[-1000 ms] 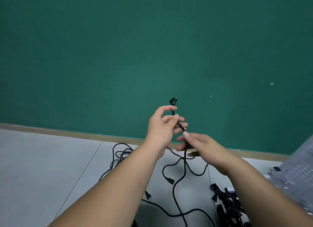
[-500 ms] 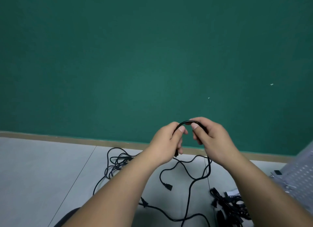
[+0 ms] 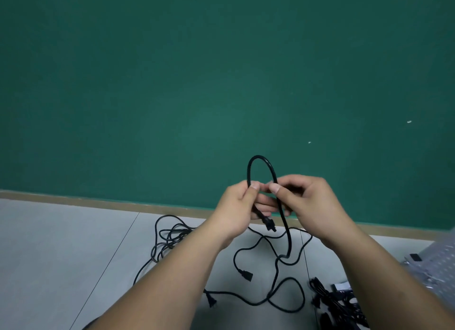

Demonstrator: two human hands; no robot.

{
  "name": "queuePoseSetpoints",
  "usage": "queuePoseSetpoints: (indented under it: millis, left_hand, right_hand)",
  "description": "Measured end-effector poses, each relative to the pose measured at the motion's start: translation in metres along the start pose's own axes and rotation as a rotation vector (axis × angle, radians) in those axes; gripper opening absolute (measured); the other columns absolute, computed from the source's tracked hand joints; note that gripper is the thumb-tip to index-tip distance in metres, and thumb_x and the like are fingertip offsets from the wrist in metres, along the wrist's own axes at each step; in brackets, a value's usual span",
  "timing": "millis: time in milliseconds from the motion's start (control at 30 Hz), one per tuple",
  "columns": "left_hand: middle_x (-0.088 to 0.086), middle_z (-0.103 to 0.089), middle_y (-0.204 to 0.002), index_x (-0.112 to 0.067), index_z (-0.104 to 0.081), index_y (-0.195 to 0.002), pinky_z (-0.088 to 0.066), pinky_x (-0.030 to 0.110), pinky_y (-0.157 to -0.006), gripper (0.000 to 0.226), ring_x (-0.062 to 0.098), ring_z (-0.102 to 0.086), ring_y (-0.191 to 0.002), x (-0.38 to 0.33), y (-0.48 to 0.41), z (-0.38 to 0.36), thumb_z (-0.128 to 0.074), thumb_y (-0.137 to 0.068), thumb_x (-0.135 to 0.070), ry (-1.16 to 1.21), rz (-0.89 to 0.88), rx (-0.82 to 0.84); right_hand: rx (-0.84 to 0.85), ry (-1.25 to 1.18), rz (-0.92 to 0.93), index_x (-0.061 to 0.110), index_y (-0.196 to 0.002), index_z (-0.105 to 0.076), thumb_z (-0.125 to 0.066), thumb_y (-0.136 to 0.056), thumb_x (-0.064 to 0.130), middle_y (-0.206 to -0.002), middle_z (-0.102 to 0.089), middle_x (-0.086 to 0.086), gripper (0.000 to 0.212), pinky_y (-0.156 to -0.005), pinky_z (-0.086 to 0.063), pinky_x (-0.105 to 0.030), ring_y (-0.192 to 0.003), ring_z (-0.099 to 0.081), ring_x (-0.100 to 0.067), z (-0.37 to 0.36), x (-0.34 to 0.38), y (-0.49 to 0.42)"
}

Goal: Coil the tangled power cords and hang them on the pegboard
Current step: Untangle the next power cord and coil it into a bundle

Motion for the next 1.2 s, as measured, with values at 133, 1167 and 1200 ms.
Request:
queuePoseSetpoints:
  millis: [133, 1167, 1200]
  left_hand:
    - [0.02, -0.078, -0.095, 0.002, -0.061, -0.121, -0.065, 0.038, -0.083, 0.037, 0.031, -0.077, -0.085, 0.002, -0.001, -0.009, -0.036, -0.117, -0.025, -0.038, 0.023, 0.095]
    - [-0.004, -0.029, -0.065, -0.014, -0.054, -0.099, -0.031, 0.025, -0.049, 0.025, 0.011, -0.025, -0.051, -0.001, 0.014, -0.036, -0.041, -0.116, -0.027, 0.216, 0.133, 0.203]
    - [-0.003, -0.029, -0.065, -0.015, -0.053, -0.096, -0.03, 0.026, -0.05, 0.025, 0.012, -0.024, -0.051, -0.004, 0.013, -0.035, -0.042, -0.115, -0.027, 0.268, 0.134, 0.168]
  right_hand:
    - [-0.125, -0.083, -0.026, 0.019, -0.099, -0.08, -0.079, -0.095, 0.012, -0.079, -0.073, -0.013, 0.008, -0.063, -0.06, -0.038, -0.059, -0.065, -0.02, 0.001, -0.005, -0.003]
    - [-0.154, 0.014, 0.016, 0.025, -0.128, -0.071, -0.061, -0.107, 0.023, -0.093, -0.067, 0.0, 0.023, -0.055, -0.052, -0.027, -0.063, -0.063, -0.013, 0.017, -0.002, -0.008]
    - [-0.132, 0.013, -0.016, 0.025, -0.134, -0.067, -0.06, -0.107, 0.028, -0.101, -0.069, 0.0, 0.028, -0.058, -0.055, -0.027, -0.07, -0.067, -0.012, 0.015, -0.005, -0.007]
Point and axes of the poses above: each hand's wrist, its own y-axis away from the middle knuckle, its own z-axis out of the back of the hand, x = y × z, the point moved 4 cm from there along -y, towards the middle knuckle
